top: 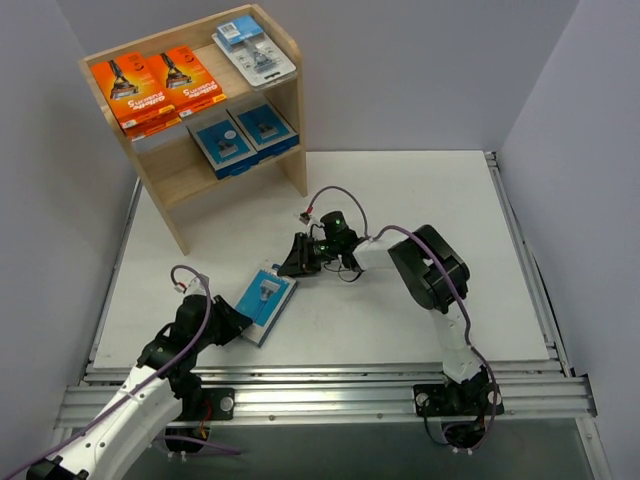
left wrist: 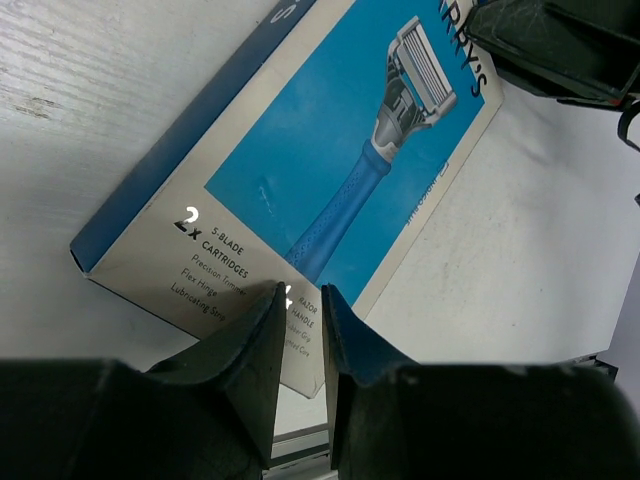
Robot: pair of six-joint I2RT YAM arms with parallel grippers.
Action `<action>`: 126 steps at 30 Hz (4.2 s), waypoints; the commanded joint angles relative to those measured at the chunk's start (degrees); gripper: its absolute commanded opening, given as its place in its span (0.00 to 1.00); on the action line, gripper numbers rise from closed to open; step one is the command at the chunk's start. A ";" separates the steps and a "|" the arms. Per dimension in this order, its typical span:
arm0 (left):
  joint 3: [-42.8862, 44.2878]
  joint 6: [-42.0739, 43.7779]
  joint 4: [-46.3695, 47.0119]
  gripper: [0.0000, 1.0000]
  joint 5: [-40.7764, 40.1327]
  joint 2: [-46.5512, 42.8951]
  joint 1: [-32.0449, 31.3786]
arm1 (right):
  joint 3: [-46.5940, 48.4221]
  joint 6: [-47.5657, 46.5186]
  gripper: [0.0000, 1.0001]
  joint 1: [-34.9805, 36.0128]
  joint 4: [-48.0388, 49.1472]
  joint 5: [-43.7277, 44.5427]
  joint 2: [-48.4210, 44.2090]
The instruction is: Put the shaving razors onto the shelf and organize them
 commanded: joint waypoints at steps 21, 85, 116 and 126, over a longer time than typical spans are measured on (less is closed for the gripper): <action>0.95 -0.26 6.89 0.24 -7.91 10.12 -7.09 | -23.95 9.18 0.25 -0.48 18.68 -0.36 -16.48; 26.79 19.87 8.50 0.24 -15.30 28.16 -9.90 | -50.41 20.07 0.40 7.35 41.00 7.64 -25.99; 31.37 18.64 -7.60 0.39 -14.60 10.65 -9.46 | -46.47 20.52 0.27 5.67 37.94 14.67 -18.24; 31.19 17.93 -9.27 0.41 -16.71 6.61 -9.46 | -44.97 23.59 0.25 7.52 43.37 14.41 -15.79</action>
